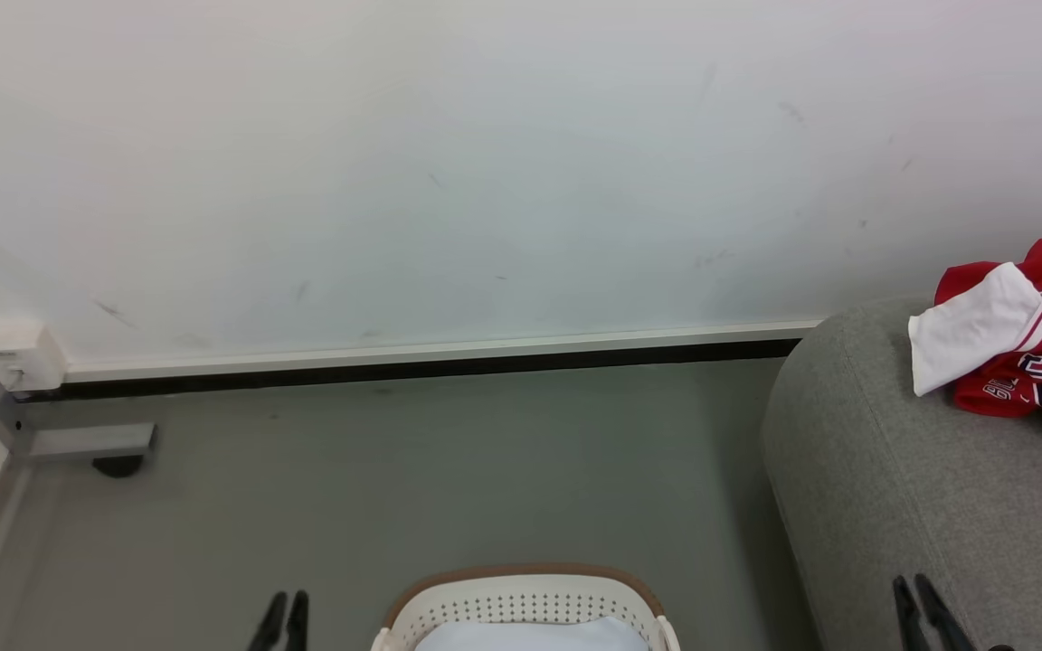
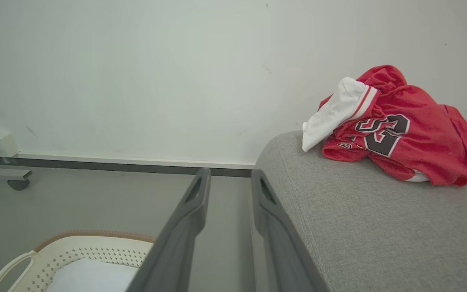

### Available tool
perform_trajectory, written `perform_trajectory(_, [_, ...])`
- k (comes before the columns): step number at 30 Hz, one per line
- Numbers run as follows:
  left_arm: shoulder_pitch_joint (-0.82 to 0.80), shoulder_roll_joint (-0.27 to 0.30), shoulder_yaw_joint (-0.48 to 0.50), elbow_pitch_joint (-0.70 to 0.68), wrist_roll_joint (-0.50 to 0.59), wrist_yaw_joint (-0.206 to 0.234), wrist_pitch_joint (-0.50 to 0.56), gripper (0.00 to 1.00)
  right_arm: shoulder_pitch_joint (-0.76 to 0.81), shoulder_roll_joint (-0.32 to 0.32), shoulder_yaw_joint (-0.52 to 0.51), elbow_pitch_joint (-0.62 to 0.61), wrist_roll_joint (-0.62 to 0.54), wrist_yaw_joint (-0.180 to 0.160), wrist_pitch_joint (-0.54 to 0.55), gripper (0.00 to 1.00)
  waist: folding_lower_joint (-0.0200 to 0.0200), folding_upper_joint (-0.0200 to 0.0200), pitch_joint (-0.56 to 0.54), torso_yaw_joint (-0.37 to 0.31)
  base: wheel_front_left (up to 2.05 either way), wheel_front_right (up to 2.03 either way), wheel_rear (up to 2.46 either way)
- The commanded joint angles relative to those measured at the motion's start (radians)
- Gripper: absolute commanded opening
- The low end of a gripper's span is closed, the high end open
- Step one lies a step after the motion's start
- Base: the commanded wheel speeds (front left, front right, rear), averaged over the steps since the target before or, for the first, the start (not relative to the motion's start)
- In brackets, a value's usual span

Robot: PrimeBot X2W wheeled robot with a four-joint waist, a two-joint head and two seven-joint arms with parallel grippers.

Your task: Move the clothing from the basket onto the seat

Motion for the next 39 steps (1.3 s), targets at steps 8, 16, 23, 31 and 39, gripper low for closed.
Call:
perform_trajectory(8, [-0.027,-0.005,0.03,0.014,-0.136,-0.013,0.045,0.0,-0.025,0.0,-0.016,0.008,0.15,0.0,0.044,0.0,0.0,0.0,0.002,0.003,0.0,0.0,0.0])
perform_trajectory(16, [-0.044,-0.01,0.049,0.005,-0.277,-0.021,0.08,0.0,-0.04,-0.001,-0.022,-0.001,0.306,0.0,0.078,0.0,0.0,0.0,0.005,0.006,0.0,0.0,0.0])
perform_trajectory(23, [-0.057,-0.014,0.065,-0.005,-0.391,-0.024,0.108,0.0,-0.054,-0.002,-0.028,-0.005,0.43,0.0,0.107,0.0,0.0,0.0,0.008,0.009,0.0,0.0,0.0])
perform_trajectory(31, [-0.071,-0.018,0.083,-0.014,-0.51,-0.029,0.14,0.0,-0.07,-0.003,-0.034,-0.009,0.56,-0.001,0.139,0.0,0.0,0.0,0.01,0.012,0.0,0.0,0.0])
perform_trajectory(39, [-0.085,-0.022,0.1,-0.02,-0.619,-0.033,0.168,0.0,-0.085,-0.003,-0.041,-0.012,0.679,-0.001,0.168,0.0,0.0,0.0,0.013,0.015,0.0,0.0,0.0])
